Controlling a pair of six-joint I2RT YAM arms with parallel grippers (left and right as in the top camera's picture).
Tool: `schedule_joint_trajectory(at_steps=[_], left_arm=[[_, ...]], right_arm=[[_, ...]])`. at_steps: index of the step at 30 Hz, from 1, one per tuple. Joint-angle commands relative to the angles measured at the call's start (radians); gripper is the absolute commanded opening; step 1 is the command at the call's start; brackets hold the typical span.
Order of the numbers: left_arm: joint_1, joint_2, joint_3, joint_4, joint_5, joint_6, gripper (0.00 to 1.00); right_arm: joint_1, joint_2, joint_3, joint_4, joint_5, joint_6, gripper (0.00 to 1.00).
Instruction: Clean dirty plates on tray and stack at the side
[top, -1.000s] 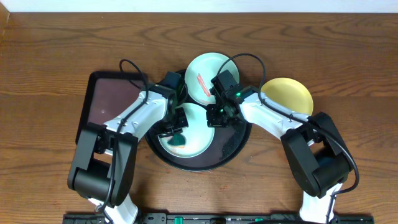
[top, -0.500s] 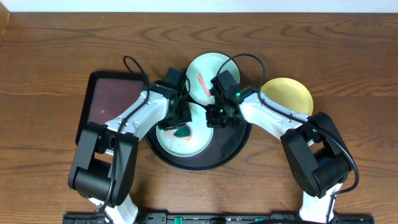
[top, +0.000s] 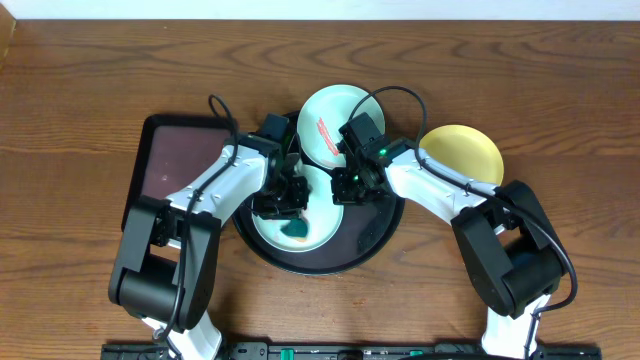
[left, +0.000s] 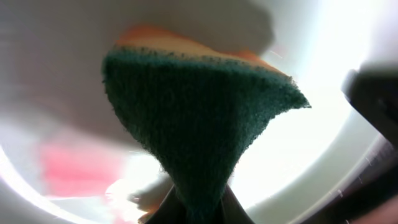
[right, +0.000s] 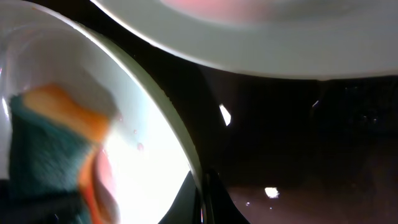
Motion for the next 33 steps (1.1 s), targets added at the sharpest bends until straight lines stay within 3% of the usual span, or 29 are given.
schedule_joint_trajectory(at_steps=[1,3,8,12,18,21,23,26,33], left_arm=[[-0.003,0.019,-0.016,0.027,0.092,0.098,0.07],[-0.003,0.019,-0.016,0.061,-0.011,0.024,0.08],[-0.004,0.019,-0.016,0.134,-0.44,-0.269,0.07],[-0.004,0.019,-0.016,0.127,-0.597,-0.393,0.07],[-0.013,0.019,-0.016,0.053,-0.528,-0.391,0.07],[-0.013,0.018,-0.016,0.028,-0.334,-0.249,0.07],[-0.013,0.018,-0.016,0.04,-0.106,-0.085,0.07],[-0.013,0.018,-0.016,0.068,0.087,0.018,0.07],[-0.005,0.018,-0.016,0.233,0.06,-0.023,0.07]], right_arm=[[-0.006,0.015,0.011,-0.004,0.031,0.014,0.01],[-0.006,0.015,0.011,-0.004,0.03,0.014,0.01],[-0.006,0.015,0.011,-0.004,0.03,0.014,0.01],[-0.006,0.015,0.011,-0.005,0.03,0.014,0.01],[-0.006,0.015,0.011,-0.004,0.03,0.014,0.01],[-0.006,0.015,0.011,-0.005,0.03,0.014,0.01],[-0.006,0.015,0.011,-0.004,0.03,0.014,0.01],[-0.006,0.015,0.011,-0.004,0.03,0.014,0.01],[-0.006,0.015,0.011,-0.004,0.029,0.007,0.01]])
